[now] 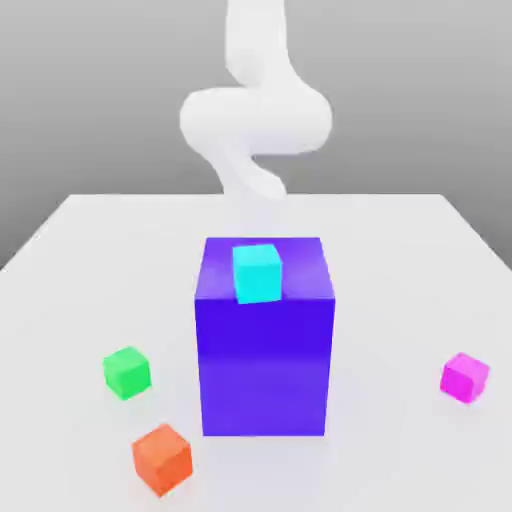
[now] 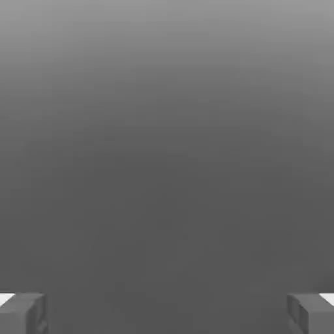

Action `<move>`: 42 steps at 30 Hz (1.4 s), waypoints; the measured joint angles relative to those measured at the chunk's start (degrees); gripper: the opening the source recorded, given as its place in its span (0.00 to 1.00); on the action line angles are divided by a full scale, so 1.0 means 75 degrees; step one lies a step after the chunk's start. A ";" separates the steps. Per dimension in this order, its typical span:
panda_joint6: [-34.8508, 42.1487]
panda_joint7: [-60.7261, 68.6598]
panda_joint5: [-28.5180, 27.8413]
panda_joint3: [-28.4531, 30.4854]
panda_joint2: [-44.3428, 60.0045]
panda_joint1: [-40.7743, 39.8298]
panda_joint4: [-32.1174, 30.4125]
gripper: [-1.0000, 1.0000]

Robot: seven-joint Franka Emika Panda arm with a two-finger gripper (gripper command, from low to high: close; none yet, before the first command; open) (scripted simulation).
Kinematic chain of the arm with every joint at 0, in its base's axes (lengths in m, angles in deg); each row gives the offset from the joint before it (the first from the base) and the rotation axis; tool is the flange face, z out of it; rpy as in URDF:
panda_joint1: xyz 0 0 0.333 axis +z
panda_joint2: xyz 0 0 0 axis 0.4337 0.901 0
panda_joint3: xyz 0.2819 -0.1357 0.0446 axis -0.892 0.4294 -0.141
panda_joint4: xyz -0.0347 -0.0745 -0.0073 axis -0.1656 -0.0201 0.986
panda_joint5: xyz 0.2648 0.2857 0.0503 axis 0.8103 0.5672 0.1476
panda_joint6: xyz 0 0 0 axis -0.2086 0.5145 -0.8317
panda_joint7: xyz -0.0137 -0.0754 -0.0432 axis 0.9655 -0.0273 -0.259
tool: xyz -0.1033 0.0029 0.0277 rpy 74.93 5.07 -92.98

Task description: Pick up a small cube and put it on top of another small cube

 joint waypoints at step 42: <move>-0.4373 -0.3457 -0.3827 -0.1980 0.8296 0.2982 -0.1925 0.00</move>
